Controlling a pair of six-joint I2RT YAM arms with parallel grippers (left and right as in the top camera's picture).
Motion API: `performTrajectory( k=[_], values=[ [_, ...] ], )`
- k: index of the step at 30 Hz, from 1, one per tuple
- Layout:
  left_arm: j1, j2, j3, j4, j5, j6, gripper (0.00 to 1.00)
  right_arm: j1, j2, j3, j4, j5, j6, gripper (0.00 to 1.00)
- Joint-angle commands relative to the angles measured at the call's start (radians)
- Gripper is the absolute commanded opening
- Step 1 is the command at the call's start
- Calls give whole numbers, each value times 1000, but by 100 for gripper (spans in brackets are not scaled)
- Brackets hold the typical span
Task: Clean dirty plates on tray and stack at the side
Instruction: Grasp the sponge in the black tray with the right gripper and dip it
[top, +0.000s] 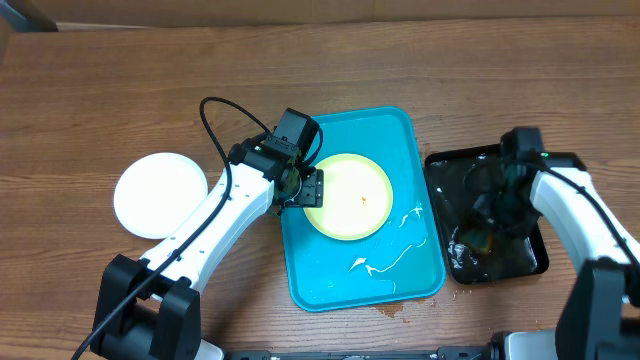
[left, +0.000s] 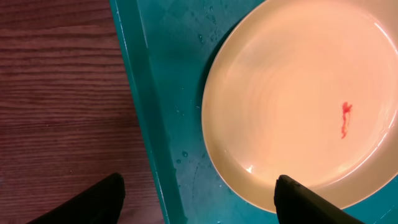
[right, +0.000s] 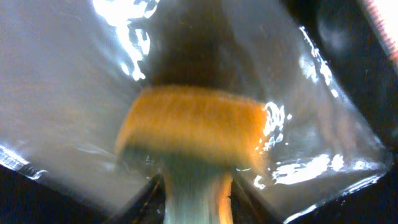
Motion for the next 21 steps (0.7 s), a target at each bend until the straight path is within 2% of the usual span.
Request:
performTrajectory(
  k=[1, 3, 7, 10, 11, 17, 18, 19, 21],
  values=[
    [-6, 10, 16, 1, -13, 15, 78, 0, -70, 39, -10, -41, -79, 53],
    [-7, 10, 16, 0, -13, 15, 78, 1, -74, 39, -24, -53, -78, 61],
    [-7, 10, 16, 1, -13, 15, 78, 1, -73, 20, -57, -55, -57, 58],
    [-7, 10, 16, 6, -13, 15, 78, 1, -73, -33, -30, -55, -9, 31],
    [-7, 10, 16, 12, -13, 15, 78, 1, -73, -64, 5, -56, 5, 25],
    [-7, 10, 16, 23, -13, 15, 79, 0, -73, -247, 242, -49, 64, 15],
    [-7, 10, 16, 23, -13, 15, 79, 0, -73, -268, 268, -47, 78, 13],
    [-7, 10, 16, 23, -13, 16, 79, 0, -73, -291, 290, -46, 84, 7],
    [-7, 10, 16, 23, -13, 15, 79, 1, -73, -288, 277, -54, 68, 4]
  ],
)
